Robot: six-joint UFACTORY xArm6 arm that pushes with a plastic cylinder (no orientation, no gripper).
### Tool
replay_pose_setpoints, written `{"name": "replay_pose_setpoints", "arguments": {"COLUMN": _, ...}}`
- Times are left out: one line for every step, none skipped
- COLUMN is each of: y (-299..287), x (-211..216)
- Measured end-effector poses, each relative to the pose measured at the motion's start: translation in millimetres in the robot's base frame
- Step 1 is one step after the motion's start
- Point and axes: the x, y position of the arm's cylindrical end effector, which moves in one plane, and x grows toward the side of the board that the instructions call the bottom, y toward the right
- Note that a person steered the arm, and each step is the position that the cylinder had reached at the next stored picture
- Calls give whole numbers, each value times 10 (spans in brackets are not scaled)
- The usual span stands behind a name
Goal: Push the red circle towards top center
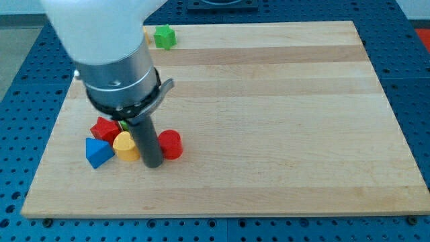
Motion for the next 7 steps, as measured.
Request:
{"name": "replay_pose_setpoints", "arguments": {"y": 283, "x": -110}}
{"name": "replay_pose_setpoints", "arguments": {"y": 551, "x": -212}}
{"name": "replay_pose_setpoints", "arguments": {"y": 717, "x": -355}}
{"name": "replay_pose_setpoints", "arguments": {"y": 766, "x": -568}}
{"name": "replay_pose_setpoints", "arguments": {"y": 675, "x": -781}}
{"name": "replay_pose_setpoints", "arguments": {"y": 652, "x": -1009}}
{"name": "replay_pose_setpoints", "arguments": {"y": 621, "x": -1262}}
